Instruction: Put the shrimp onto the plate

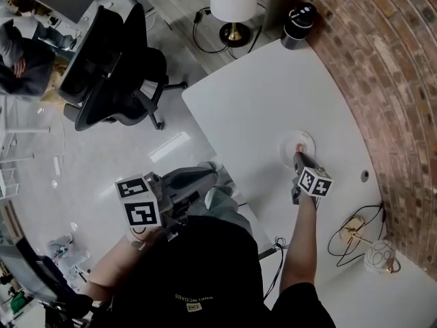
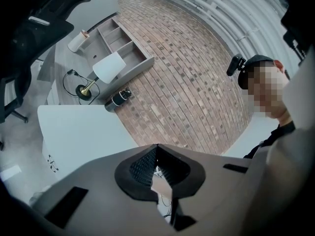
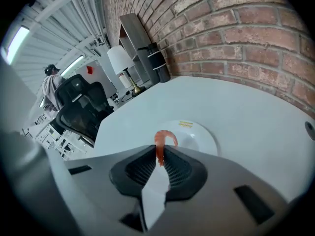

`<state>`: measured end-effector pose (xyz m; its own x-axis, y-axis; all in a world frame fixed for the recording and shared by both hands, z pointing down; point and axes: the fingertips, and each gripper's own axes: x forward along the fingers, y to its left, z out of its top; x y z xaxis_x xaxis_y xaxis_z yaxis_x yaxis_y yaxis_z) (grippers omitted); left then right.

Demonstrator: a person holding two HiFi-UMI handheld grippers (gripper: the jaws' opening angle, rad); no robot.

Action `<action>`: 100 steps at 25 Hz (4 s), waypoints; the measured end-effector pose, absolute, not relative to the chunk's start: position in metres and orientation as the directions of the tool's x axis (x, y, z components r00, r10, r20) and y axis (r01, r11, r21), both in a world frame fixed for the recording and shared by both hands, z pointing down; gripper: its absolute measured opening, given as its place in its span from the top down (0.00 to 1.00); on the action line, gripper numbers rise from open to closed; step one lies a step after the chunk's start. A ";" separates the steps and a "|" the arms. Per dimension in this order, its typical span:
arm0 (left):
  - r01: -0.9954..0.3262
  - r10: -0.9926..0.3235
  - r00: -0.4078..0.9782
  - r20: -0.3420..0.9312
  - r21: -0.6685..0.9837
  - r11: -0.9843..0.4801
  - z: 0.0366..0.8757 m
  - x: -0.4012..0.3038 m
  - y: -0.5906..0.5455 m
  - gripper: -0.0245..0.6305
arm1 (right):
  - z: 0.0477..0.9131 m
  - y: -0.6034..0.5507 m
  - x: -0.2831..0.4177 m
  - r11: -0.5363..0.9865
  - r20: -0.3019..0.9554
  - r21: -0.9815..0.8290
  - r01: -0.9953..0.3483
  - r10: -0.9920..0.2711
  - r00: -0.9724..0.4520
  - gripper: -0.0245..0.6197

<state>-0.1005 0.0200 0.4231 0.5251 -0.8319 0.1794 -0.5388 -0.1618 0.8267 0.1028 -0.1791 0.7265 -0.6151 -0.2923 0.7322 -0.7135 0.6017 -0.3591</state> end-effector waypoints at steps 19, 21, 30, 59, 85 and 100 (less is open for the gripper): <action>-0.534 -0.839 0.509 0.192 0.835 -0.132 0.430 -0.101 0.030 0.96 | 0.753 -0.180 0.097 0.645 0.833 -0.268 -0.716 -0.218 -0.509 0.89; -0.534 -0.839 0.508 0.194 0.835 -0.130 0.430 -0.102 0.031 0.96 | 0.755 -0.179 0.097 0.647 0.841 -0.261 -0.717 -0.212 -0.497 0.89; -0.531 -0.839 0.508 0.196 0.838 -0.126 0.433 -0.104 0.035 0.96 | 0.760 -0.177 0.097 0.630 0.853 -0.270 -0.728 -0.194 -0.484 0.89; -0.533 -0.791 0.578 0.198 0.827 -0.182 0.429 -0.096 0.030 0.96 | 0.671 -0.182 0.108 0.572 0.718 -0.314 -0.758 -0.379 -0.583 0.88; -0.293 -0.402 0.915 0.040 0.751 -0.592 0.370 0.035 -0.078 0.96 | 0.392 -0.074 0.213 0.367 0.141 -0.394 -0.843 -0.882 -0.450 0.88; -0.230 -0.327 0.945 0.017 0.746 -0.625 0.362 0.070 -0.102 0.96 | 0.379 -0.041 0.260 0.270 0.009 -0.485 -0.831 -0.949 -0.314 0.89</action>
<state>0.0705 -0.1015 0.3621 0.9450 -0.3267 0.0171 -0.2296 -0.6251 0.7460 0.2599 -0.0414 0.3785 -0.3138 -0.9494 0.0089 -0.8315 0.2703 -0.4854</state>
